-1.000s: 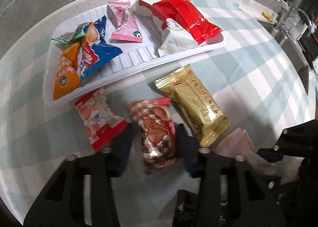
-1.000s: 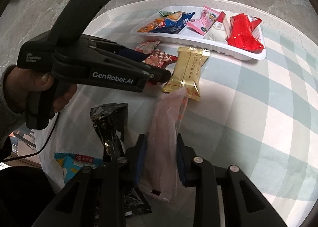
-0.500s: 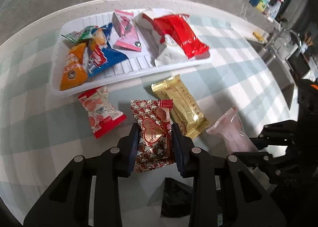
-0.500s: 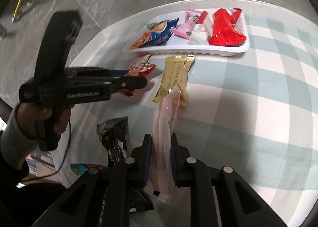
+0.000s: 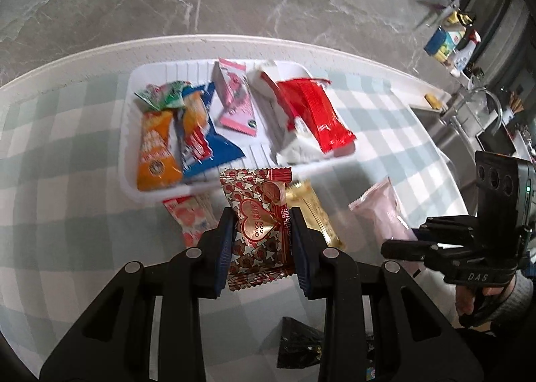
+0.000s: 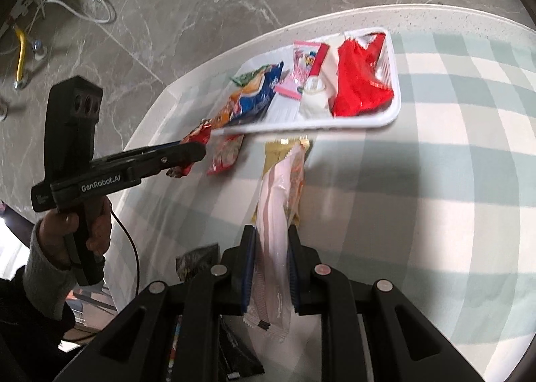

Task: Organize snacks
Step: 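Lower both bags into the white tray and open both tools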

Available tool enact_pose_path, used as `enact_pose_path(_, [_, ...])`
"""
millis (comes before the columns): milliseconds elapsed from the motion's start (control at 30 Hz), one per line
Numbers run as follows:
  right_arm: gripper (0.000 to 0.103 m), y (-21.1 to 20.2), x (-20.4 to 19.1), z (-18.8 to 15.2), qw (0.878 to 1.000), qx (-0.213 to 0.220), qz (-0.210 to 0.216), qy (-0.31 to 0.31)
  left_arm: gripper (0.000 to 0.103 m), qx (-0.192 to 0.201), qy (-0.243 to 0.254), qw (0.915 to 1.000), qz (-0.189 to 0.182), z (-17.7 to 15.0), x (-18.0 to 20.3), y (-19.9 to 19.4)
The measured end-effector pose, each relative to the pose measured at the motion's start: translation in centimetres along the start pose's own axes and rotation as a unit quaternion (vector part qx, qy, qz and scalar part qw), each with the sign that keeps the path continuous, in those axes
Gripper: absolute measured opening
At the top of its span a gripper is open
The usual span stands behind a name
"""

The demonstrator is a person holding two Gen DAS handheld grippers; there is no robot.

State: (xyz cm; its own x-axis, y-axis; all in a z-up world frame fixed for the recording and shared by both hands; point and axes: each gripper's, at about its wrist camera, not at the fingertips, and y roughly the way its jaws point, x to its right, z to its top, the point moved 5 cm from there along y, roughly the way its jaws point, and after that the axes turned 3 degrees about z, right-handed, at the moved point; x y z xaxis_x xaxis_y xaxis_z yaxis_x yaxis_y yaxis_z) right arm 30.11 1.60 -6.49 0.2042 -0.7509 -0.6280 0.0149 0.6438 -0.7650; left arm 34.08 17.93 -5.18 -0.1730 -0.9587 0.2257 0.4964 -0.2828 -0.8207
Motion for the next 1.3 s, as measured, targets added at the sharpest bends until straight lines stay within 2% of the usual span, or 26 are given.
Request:
enact_pose_path(400, [0.019,-0.1,-0.2,5.9,1.000,0.023,0.016,0.006,0.030,0.021,-0.013,0.9996,0.016,3.4,-2.4,0.2])
enact_pose_path(667, [0.019,1.6,-0.5,9.9,0.999,0.027,0.024,0.006,0.030,0.027,-0.016,0.9992,0.025,5.2,-3.6,1.1])
enact_pose_path(1300, [0.019,7.3,0.3,15.1,1.000,0.015,0.009,0.000,0.030,0.028,-0.031,0.9983,0.041,8.4,-6.8,4.5])
